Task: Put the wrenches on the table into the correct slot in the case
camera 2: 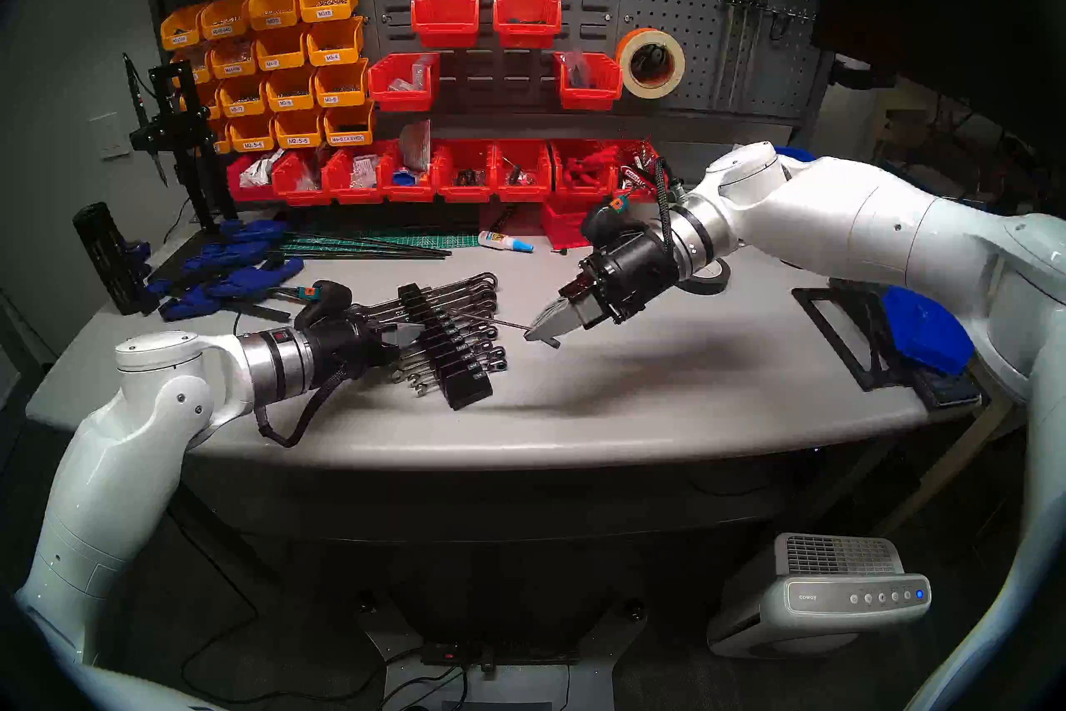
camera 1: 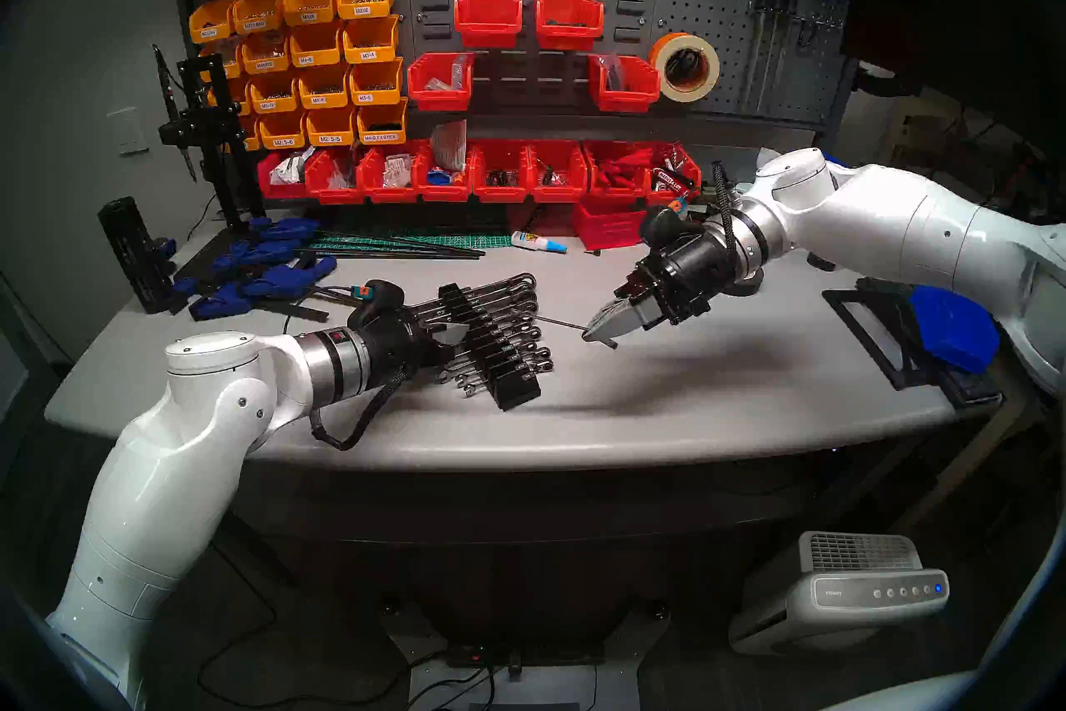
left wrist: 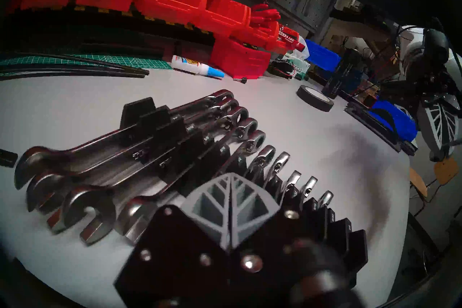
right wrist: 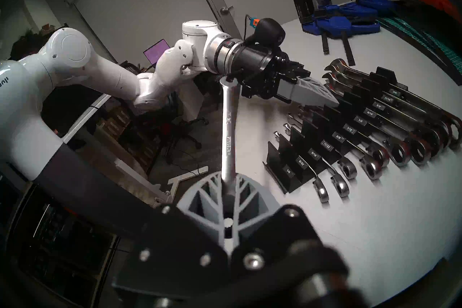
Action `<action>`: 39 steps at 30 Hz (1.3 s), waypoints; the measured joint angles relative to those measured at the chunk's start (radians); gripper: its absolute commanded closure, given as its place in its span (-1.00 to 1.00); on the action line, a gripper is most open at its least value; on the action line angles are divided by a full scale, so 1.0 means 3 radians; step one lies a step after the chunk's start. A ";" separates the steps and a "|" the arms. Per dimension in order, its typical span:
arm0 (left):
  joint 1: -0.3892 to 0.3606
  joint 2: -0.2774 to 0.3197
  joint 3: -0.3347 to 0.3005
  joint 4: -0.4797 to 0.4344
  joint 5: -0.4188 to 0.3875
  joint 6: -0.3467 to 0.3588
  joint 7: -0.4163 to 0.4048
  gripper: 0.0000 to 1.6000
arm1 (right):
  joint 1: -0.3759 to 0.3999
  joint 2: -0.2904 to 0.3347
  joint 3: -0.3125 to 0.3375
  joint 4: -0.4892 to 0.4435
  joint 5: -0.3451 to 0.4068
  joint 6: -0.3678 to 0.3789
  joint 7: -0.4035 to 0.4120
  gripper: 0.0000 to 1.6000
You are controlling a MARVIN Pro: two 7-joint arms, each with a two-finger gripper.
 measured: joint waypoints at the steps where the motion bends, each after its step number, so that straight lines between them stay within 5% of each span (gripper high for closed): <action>1: -0.0014 0.0009 0.0004 0.0003 0.0008 0.0007 -0.0007 1.00 | 0.0002 0.0003 -0.0002 0.0000 0.0002 0.0000 0.0000 1.00; 39: -0.0258 0.0125 -0.0141 -0.0064 -0.0178 0.0338 -0.0132 1.00 | 0.0009 -0.0123 -0.0055 0.0168 0.0075 -0.0052 0.0000 1.00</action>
